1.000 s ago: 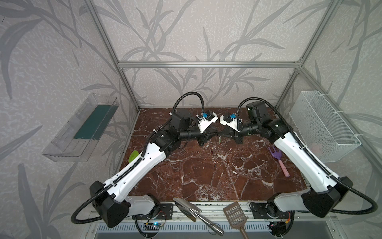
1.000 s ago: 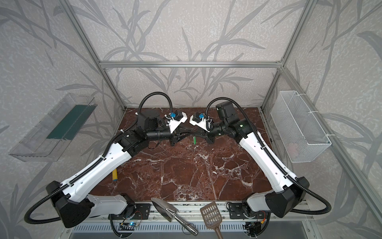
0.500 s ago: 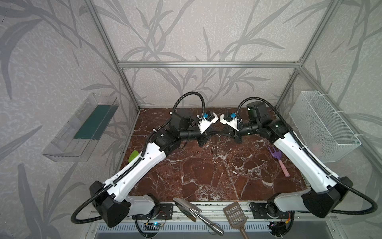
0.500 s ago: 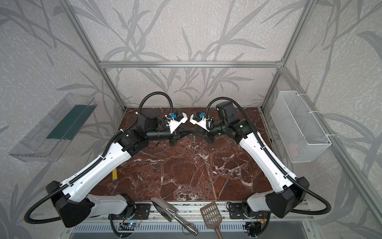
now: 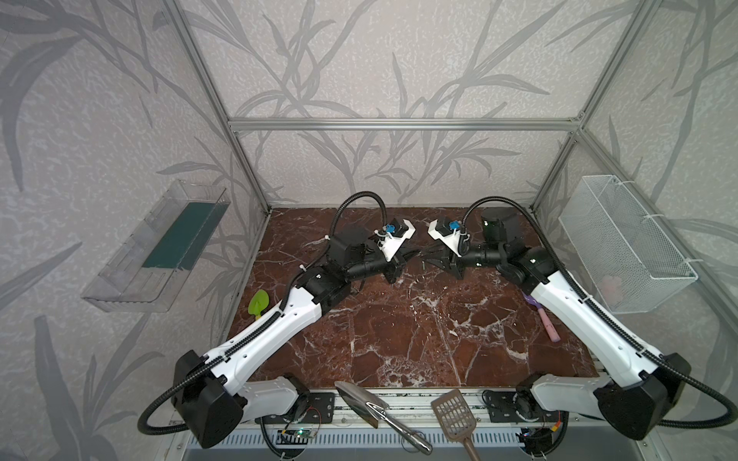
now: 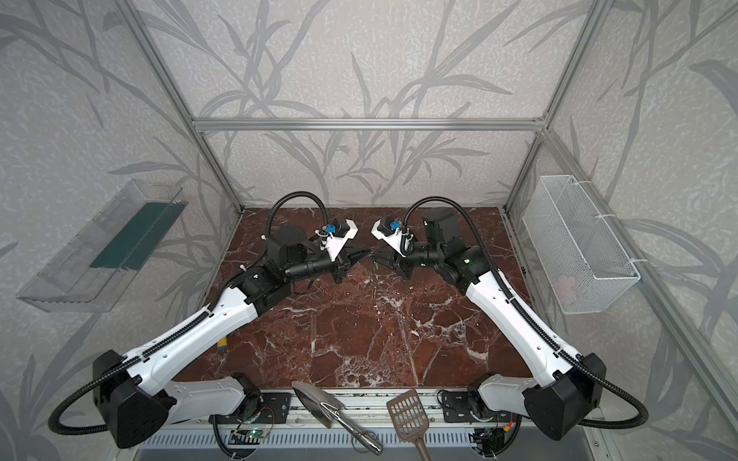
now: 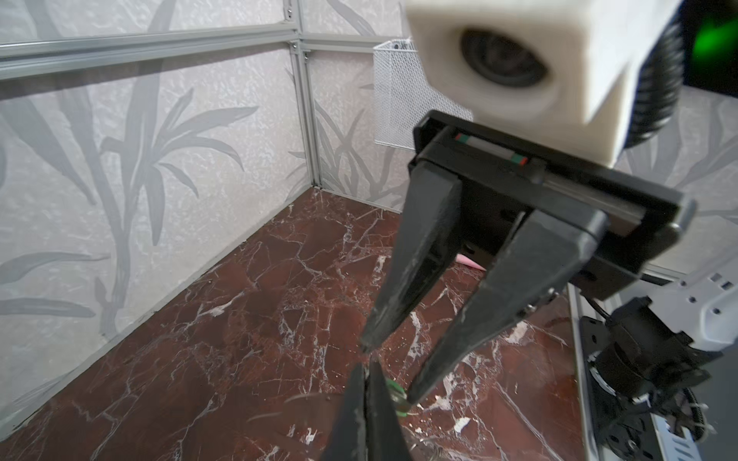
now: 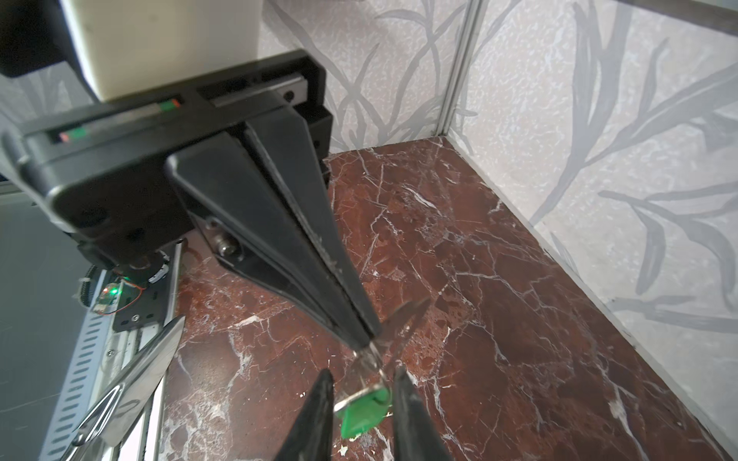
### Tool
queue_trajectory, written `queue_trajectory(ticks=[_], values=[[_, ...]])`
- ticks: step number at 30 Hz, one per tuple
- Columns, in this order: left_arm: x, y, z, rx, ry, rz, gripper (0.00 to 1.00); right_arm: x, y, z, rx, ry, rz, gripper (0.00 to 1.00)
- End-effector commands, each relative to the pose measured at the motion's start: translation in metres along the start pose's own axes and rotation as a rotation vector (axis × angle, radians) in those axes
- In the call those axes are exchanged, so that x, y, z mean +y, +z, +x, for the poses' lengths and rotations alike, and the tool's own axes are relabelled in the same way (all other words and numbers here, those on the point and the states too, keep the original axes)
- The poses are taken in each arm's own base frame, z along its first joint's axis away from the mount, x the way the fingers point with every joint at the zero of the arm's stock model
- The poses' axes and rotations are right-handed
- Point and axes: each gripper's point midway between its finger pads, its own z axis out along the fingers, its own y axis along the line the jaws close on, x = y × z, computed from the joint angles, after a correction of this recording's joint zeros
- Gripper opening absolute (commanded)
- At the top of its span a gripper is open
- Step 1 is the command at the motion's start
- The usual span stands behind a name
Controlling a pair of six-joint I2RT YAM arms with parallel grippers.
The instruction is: Put the keys on the keyring
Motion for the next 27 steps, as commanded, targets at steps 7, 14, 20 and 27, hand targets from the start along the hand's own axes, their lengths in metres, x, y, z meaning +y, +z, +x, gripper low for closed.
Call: queue_trajectory(ticks=[7, 14, 20, 27], values=[[0.015, -0.021, -0.069, -0.351, 0.008, -0.114, 0.00, -0.025, -0.007, -0.033, -0.185, 0.104, 0.144, 0.28], [0.016, -0.018, -0.073, -0.393, -0.025, -0.105, 0.00, -0.018, 0.003, -0.040, -0.244, 0.144, 0.059, 0.27], [0.014, -0.015, -0.071, -0.396, -0.048, -0.080, 0.00, -0.011, 0.006, -0.044, -0.255, 0.145, -0.002, 0.19], [0.014, -0.015, -0.073, -0.405, -0.051, -0.075, 0.00, 0.002, 0.005, -0.046, -0.255, 0.121, -0.076, 0.07]])
